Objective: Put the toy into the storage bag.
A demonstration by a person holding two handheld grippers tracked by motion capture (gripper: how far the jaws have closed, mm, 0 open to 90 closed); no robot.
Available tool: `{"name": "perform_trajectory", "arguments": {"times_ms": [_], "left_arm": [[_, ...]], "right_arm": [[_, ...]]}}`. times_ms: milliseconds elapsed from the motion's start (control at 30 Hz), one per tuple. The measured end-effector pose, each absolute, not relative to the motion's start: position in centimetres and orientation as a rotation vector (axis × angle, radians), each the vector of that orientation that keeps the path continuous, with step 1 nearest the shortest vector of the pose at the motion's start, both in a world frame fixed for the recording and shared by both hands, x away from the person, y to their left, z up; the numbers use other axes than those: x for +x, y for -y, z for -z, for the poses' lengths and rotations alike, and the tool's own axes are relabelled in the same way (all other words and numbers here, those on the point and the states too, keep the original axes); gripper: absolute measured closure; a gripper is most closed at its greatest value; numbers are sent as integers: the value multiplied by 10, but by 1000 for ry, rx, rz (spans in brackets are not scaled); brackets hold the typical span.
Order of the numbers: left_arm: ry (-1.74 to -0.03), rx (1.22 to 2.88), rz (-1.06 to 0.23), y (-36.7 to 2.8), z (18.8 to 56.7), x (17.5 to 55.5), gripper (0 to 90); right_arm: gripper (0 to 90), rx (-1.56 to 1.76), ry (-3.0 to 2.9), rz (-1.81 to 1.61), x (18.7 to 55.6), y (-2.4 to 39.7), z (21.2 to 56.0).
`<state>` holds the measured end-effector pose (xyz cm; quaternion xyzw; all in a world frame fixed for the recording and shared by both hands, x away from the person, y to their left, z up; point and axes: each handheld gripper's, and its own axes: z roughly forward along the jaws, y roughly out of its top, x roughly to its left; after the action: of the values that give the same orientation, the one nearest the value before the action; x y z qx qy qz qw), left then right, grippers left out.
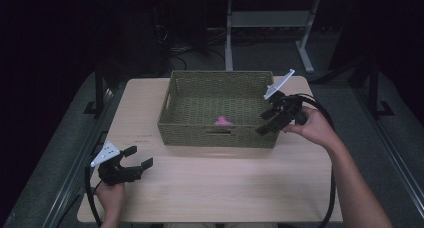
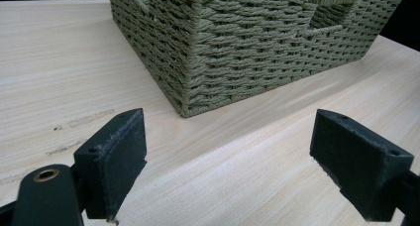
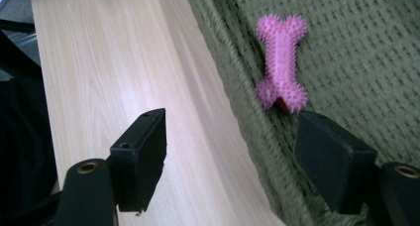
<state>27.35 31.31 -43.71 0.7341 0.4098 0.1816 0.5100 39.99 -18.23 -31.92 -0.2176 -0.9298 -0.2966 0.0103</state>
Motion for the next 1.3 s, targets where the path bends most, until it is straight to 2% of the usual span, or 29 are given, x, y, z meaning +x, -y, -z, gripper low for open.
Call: {"name": "perform_trajectory", "arguments": {"times_ms": [1300], "left_arm": [[-985,1781,-439,-311,438,273,139]], "right_arm": [[275,-711,2900,958,339,207,376]]}}
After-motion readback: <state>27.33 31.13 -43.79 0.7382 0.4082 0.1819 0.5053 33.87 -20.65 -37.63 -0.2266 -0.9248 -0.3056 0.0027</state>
